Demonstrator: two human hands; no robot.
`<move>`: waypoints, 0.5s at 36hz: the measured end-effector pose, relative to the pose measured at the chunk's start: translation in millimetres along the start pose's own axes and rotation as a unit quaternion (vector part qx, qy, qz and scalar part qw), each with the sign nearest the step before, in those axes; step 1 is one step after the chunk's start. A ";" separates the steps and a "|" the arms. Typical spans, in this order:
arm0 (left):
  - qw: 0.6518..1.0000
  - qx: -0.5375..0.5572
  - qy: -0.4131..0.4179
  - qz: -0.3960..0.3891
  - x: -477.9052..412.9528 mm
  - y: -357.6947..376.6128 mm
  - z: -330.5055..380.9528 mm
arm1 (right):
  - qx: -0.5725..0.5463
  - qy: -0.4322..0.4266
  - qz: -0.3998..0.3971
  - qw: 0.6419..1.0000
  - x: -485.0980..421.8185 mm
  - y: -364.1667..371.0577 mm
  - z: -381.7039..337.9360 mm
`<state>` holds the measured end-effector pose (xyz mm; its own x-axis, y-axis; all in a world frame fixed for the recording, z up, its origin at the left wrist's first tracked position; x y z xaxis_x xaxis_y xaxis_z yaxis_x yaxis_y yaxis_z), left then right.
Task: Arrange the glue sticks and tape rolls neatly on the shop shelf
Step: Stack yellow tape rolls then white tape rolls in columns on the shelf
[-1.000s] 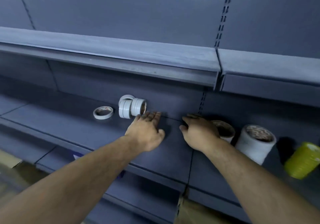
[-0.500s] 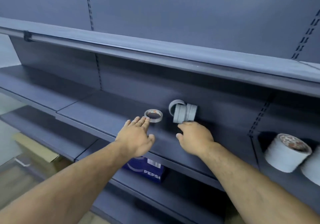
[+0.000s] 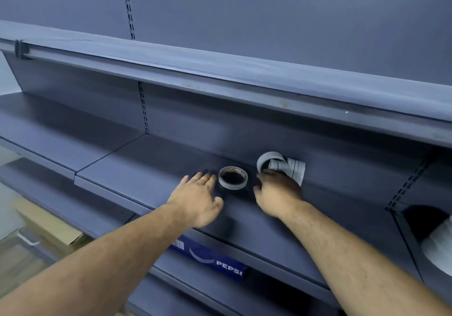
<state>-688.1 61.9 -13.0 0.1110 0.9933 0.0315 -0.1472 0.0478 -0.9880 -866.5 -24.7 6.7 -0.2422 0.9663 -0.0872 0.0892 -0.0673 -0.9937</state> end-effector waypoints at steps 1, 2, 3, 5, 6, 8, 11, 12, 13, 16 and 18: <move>1.000 -0.001 0.005 0.003 -5.5 -0.9 -1.7 | -0.007 0.014 0.004 1.000 -5.6 -1.8 0.2; 1.000 -0.001 0.009 0.008 -11.0 -2.0 -3.1 | -0.013 0.029 0.013 0.999 -11.0 -3.6 1.2; 1.000 -0.001 0.015 0.013 -16.8 -3.5 -3.9 | -0.017 0.039 0.029 0.999 -16.2 -5.6 2.5; 0.999 -0.002 0.028 0.016 -27.5 -3.8 -3.9 | -0.021 0.058 0.061 0.996 -23.8 -8.7 7.1; 0.999 -0.003 0.033 0.015 -32.3 -2.9 -3.2 | -0.027 0.070 0.070 0.995 -26.0 -9.7 10.8; 0.999 0.000 0.041 0.005 -40.8 -2.2 0.9 | -0.035 0.091 0.079 0.992 -29.9 -10.3 18.7; 0.998 0.017 0.059 -0.018 -57.1 -2.3 7.6 | -0.023 0.110 0.076 0.991 -35.6 -8.7 25.6; 0.997 0.014 0.073 -0.026 -63.0 -0.8 9.2 | -0.018 0.111 0.064 0.992 -36.8 -6.1 25.0; 0.995 0.006 0.090 -0.033 -69.1 0.8 10.2 | -0.014 0.111 0.049 0.993 -36.8 -2.9 23.3; 0.991 0.002 0.117 -0.065 -86.2 11.2 3.4 | -0.010 0.089 0.010 0.996 -35.2 7.5 13.4; 0.988 -0.007 0.130 -0.085 -96.8 16.6 -4.8 | -0.009 0.075 0.012 0.997 -34.5 7.7 4.2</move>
<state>-696.6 -33.9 -33.2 0.3815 0.9106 0.1590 -0.0918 0.2085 -0.9737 -861.5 -59.5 1.7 -0.0928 0.9908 -0.0983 0.1100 -0.0879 -0.9900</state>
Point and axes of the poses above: each hand's wrist, its own x-axis away from the middle knuckle, its own y-axis out of the palm, z = x × y, the point moved 4 cm from there along -x, towards the middle knuckle, and after that the axes turned 13 degrees about y, right-handed, at the moved point
